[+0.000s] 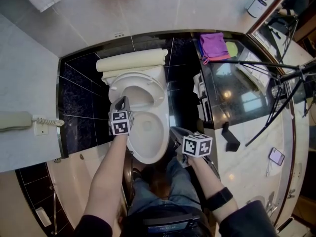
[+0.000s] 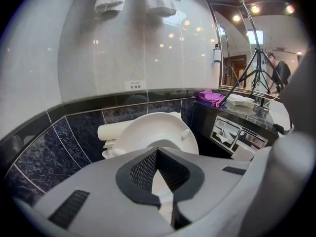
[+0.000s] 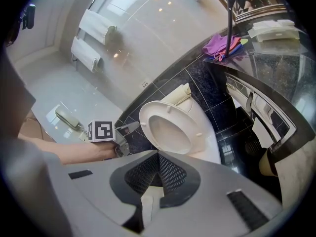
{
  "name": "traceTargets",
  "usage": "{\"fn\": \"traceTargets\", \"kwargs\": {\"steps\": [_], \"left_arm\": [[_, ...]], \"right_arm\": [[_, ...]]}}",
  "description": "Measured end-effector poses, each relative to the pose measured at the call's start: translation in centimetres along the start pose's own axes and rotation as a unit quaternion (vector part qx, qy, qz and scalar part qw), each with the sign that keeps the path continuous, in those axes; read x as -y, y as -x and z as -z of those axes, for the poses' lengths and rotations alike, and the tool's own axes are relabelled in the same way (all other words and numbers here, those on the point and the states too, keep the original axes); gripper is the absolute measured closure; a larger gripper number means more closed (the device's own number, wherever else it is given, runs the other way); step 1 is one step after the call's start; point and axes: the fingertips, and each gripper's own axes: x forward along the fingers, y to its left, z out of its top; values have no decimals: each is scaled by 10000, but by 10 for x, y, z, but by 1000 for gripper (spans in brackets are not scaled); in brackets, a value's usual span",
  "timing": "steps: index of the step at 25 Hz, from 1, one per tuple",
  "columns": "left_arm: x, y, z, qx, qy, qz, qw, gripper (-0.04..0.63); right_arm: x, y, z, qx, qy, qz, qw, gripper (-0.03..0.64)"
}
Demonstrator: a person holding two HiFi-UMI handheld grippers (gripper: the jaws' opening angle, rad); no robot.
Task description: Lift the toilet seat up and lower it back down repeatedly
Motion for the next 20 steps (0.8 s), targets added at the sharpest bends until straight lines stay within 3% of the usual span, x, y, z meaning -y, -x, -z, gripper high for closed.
{"fn": "traceTargets", "kwargs": {"steps": [11,20], "left_arm": [[14,106,-13,260,-118,279,9992,595],[11,215,-9,532,118,388,9978,595]], "right_arm": [[-41,17,-13,241,666,168,9973,600],[-76,49,-16,494,1741,644,9814,600]]}}
